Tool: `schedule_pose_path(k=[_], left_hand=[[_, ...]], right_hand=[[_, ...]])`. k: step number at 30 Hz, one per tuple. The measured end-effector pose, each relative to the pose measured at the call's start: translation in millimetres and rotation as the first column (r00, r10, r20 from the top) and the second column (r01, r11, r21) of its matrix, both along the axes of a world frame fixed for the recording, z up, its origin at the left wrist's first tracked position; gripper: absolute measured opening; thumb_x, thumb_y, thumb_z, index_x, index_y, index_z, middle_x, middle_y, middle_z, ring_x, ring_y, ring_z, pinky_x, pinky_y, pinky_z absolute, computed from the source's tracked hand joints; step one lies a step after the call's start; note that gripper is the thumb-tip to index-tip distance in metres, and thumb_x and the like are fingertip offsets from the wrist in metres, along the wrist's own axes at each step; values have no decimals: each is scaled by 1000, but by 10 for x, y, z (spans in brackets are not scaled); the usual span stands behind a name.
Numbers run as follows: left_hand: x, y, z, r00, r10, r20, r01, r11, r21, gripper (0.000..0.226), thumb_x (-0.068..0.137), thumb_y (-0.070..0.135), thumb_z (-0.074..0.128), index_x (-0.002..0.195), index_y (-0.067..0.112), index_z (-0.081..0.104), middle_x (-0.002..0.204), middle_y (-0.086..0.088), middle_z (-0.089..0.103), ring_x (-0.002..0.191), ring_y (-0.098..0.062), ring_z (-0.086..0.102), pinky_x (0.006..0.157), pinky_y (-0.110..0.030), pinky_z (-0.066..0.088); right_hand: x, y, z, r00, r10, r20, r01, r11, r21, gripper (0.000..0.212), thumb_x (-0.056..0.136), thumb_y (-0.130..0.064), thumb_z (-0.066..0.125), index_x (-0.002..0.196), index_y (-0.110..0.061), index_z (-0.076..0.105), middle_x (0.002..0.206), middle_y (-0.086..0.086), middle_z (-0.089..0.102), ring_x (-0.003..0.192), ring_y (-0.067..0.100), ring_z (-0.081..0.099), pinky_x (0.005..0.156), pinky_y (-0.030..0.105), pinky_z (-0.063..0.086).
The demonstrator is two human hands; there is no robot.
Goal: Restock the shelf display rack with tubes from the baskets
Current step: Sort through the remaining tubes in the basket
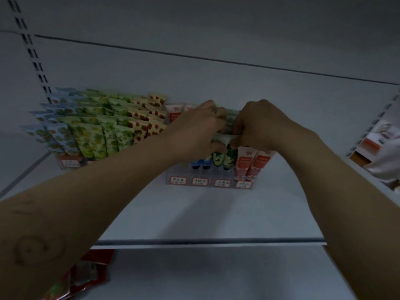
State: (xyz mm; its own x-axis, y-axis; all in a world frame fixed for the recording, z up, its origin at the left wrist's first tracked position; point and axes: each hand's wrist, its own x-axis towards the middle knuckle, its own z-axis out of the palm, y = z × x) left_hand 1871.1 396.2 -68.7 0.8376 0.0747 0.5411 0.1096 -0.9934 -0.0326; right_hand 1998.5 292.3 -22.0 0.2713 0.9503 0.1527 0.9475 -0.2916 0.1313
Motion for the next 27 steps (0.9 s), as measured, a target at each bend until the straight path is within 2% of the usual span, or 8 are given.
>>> schedule_pose_path(k=[3,6,10,13,16,19,25,27], left_hand=[[13,-55,62,986,108,-127,-108,994,8,40,82,44,67,90,5,66,103,-3,53,106,-21,40,78,-43,44],[30,-88,116,971,153,-185,-153,988,15,41,83,46,65,96,7,68,103,-2,52,105,-21,39,80,-43,44],[34,-111,100,973,161,-166,-171,984,-46,41,80,43,70,104,10,70,101,-5,59,104,-23,41,81,-43,45],[66,-117,99,966,214,-142,-230,967,-109,44,76,42,74,106,11,70,103,-13,58,108,-22,43,79,-41,48],[126,-67,60,963,225,-146,-243,963,-117,46,75,44,75,107,11,70,102,-15,61,108,-24,45,77,-41,49],[171,-25,-10,966,222,-135,-241,959,-148,49,73,43,76,109,10,69,106,-16,61,110,-27,45,81,-42,48],[178,-64,8,954,257,-157,-277,952,-126,48,75,41,75,113,13,67,108,-15,60,113,-28,42,81,-43,48],[161,-118,15,951,264,-164,-287,947,-143,48,78,40,73,118,15,64,112,-17,57,113,-29,44,81,-39,49]], right_hand=[[-4,6,-10,999,-20,41,21,1000,-16,32,78,-46,71,99,-21,71,92,2,61,80,19,47,73,28,36],[-24,27,8,998,-57,31,58,997,-41,37,78,-43,71,103,-16,68,92,3,60,80,18,46,74,29,34],[-21,77,25,997,-78,11,78,995,-65,26,79,-35,71,93,-14,64,72,0,48,65,15,42,68,30,33],[0,96,4,997,-79,-7,78,995,-56,24,77,-32,73,88,-13,64,72,2,51,62,16,44,62,29,35],[40,125,-10,998,-66,-24,65,997,-48,23,75,-30,75,85,-10,67,72,4,55,63,18,49,61,29,40],[86,143,-36,999,-46,-14,46,998,-42,24,73,-30,76,84,-10,70,72,5,57,60,18,49,61,28,43],[81,167,-60,999,-47,20,48,998,-46,20,77,-27,73,83,-9,67,67,5,53,58,17,47,55,26,38],[41,136,-43,998,-57,31,58,997,-45,22,79,-29,71,85,-9,64,68,4,49,59,18,46,55,26,36]])
